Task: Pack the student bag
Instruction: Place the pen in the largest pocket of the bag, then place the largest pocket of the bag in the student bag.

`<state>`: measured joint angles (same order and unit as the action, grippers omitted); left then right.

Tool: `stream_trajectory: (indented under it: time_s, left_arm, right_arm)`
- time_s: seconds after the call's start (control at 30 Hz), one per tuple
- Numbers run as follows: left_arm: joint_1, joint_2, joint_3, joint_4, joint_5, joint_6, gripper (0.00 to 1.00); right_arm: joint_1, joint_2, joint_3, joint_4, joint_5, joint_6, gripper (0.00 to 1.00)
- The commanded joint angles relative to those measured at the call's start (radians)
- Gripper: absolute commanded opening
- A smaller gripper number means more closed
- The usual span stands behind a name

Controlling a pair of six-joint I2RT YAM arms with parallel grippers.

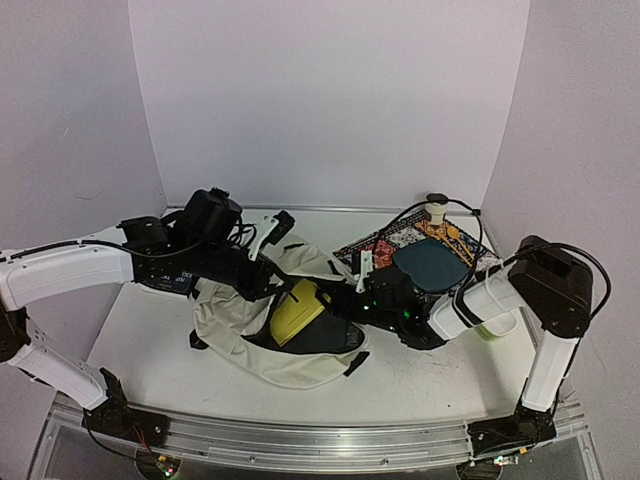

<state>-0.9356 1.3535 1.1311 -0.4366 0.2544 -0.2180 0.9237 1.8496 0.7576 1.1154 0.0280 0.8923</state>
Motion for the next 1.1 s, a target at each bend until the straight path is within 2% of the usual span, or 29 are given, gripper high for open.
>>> stream_trajectory:
  time_s: [0.0, 0.13, 0.33, 0.4, 0.6, 0.73, 0.87, 1.07]
  left_arm:
    - [-0.008, -0.090, -0.042, 0.058, -0.063, -0.023, 0.00]
    - [-0.008, -0.093, -0.066, 0.058, -0.135, -0.032, 0.00]
    - [-0.008, -0.061, -0.078, 0.062, -0.203, -0.036, 0.00]
    - [-0.008, -0.049, -0.083, 0.068, -0.200, -0.034, 0.00]
    - [-0.010, -0.025, -0.124, 0.097, -0.147, -0.033, 0.00]
    - [-0.012, -0.024, -0.147, 0.109, -0.102, -0.037, 0.00]
    - [-0.019, -0.010, -0.167, 0.118, -0.052, -0.042, 0.00]
    - [-0.056, 0.040, -0.195, 0.143, -0.021, -0.064, 0.00]
  right_arm:
    - [0.001, -0.026, 0.060, 0.017, -0.005, -0.099, 0.43]
    - [0.001, -0.087, -0.008, -0.003, -0.139, -0.139, 0.53]
    - [0.001, -0.197, -0.122, -0.118, -0.348, -0.191, 0.57]
    - [0.001, -0.264, -0.169, -0.171, -0.355, -0.202, 0.58]
    - [0.001, -0.520, -0.183, -0.457, -0.191, -0.281, 0.61]
    - [-0.027, -0.607, -0.126, -0.619, -0.074, -0.326, 0.61]
    - [-0.063, -0.572, -0.022, -0.708, -0.029, -0.363, 0.60]
    - [-0.071, -0.401, 0.156, -0.816, -0.009, -0.431, 0.59]
